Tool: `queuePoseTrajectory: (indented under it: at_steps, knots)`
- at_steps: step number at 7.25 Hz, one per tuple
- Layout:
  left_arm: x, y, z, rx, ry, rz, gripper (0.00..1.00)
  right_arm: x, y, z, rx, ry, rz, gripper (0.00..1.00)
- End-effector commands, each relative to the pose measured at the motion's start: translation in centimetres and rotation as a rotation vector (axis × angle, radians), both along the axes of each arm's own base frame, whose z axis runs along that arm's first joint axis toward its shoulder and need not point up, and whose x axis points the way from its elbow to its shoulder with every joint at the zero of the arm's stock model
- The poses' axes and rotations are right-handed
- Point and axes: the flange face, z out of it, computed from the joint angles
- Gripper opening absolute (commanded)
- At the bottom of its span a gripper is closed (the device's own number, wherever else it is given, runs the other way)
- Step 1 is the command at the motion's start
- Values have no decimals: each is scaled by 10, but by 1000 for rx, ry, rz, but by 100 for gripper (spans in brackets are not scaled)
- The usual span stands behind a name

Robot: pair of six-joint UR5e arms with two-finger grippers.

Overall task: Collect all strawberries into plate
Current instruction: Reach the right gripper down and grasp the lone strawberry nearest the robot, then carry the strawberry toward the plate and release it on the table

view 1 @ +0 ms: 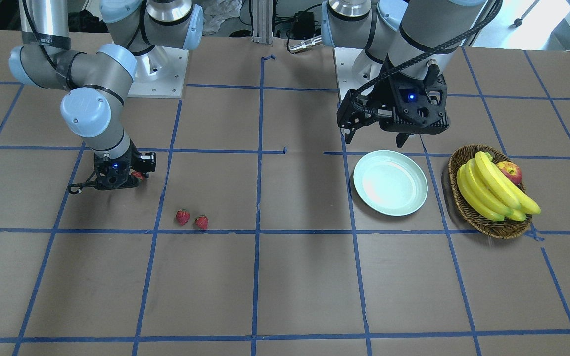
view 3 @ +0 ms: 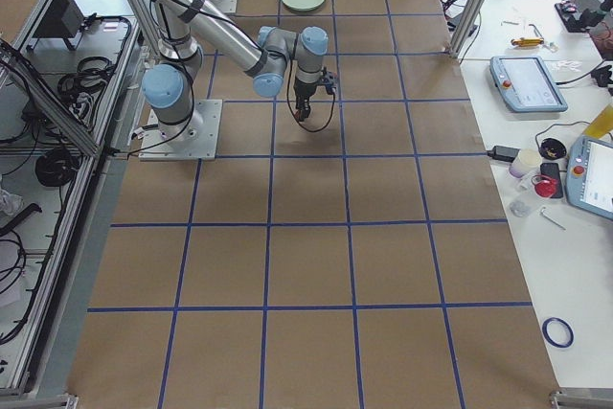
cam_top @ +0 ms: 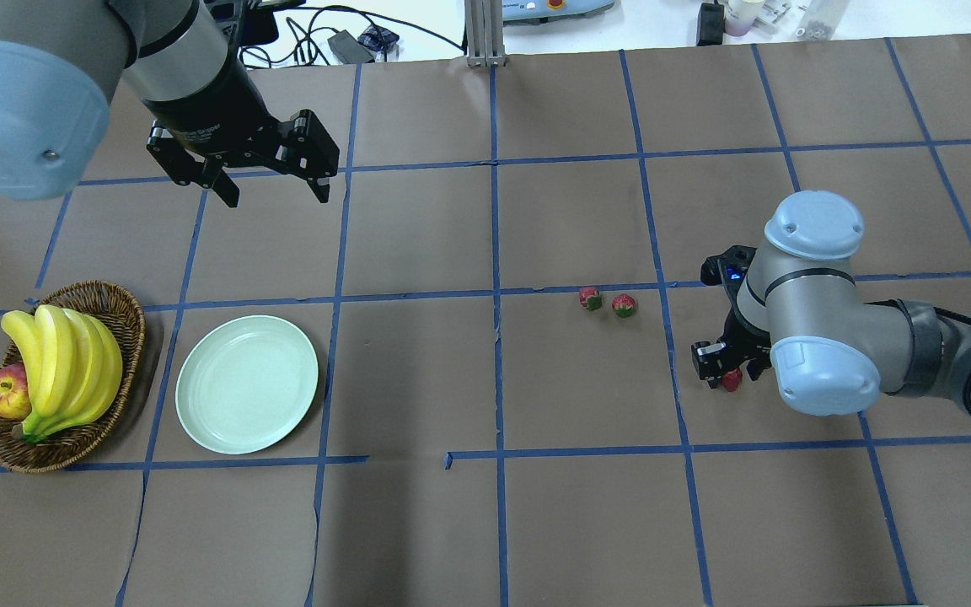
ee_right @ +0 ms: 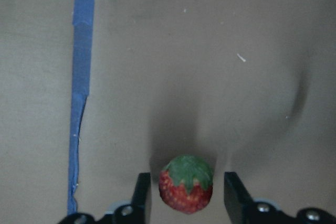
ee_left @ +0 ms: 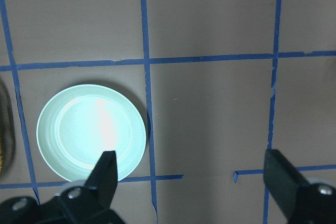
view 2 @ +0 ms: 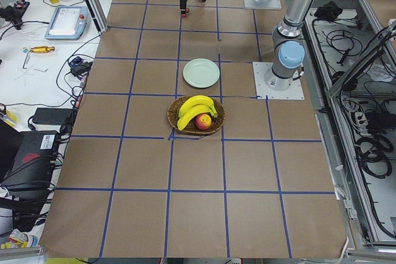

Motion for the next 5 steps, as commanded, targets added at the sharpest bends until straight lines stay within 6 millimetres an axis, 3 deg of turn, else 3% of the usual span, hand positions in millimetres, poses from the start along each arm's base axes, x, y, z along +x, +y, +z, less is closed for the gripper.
queuePoseTrajectory:
  at_steps: [1,2,3,4,5]
  knots:
    - [0,0,1,-4,0,0,100,0,-2,4,-18,-4,-10,0]
    - [0,0,1,-4,0,-1,100,2,-8,13,-62,-5,-17,0]
    - [0,0,1,-4,0,-1,100,10,-29,34,-130,-68,-50,0]
    - [0,0,2,-5,0,-1,100,34,-53,61,-180,-171,-149,0]
    - [0,0,2,-5,0,-1,100,80,-54,71,-186,-186,-208,0]
